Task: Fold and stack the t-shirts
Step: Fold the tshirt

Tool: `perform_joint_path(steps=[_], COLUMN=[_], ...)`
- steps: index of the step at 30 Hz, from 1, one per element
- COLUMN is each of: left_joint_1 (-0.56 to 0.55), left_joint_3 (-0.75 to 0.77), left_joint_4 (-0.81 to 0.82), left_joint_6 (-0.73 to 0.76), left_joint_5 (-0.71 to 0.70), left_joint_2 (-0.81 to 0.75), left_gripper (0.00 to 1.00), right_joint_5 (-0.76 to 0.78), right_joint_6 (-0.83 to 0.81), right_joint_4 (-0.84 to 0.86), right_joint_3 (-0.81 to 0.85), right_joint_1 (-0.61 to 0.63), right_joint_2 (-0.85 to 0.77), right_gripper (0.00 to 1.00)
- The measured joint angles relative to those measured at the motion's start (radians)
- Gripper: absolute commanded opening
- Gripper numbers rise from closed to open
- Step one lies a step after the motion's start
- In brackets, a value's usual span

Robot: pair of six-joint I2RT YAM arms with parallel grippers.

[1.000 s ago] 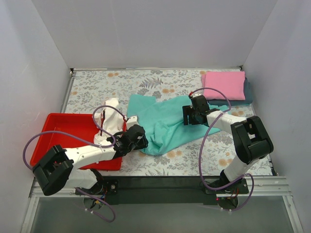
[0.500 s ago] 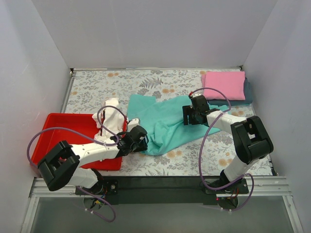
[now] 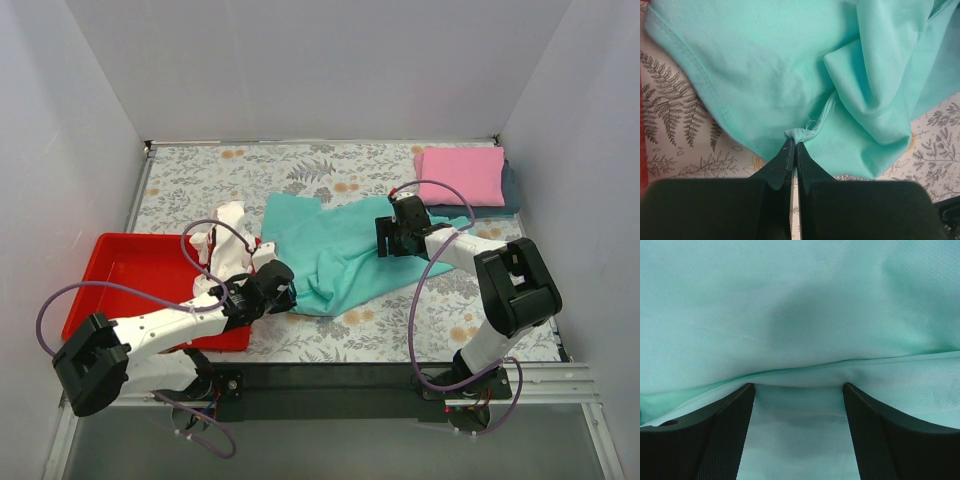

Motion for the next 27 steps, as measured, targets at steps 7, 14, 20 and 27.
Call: perform_joint_path(steps=[7,14,20,27], left_joint_1=[-0.019,-0.062,-0.156,-0.212], left_joint_3=[-0.005,-0.005,0.003,0.064], left_joint_4=[-0.126,-0.296,-0.320,-0.234], left_joint_6=[-0.037,-0.093,-0.081,-0.026], left_joint_5=[0.003,0.021,0.143,0.171], left_joint_2=[-0.096,-0.118,-0.145,-0.171], left_gripper=[0.00,0.07,0.56,0.68], right_joint_5=[0.012,0.019,0.024,0.023], right_joint_6=[0.000,0.000,0.000,-0.002], right_joint_4=[0.006,0.010,0.016,0.017], right_joint_3=[0.010,0.021,0.025,0.023], right_joint_1=[0.000,0.000,0.000,0.000], right_joint_2=[0.012,0.024,0.030,0.025], right_gripper=[0.66,0.66,0.66,0.65])
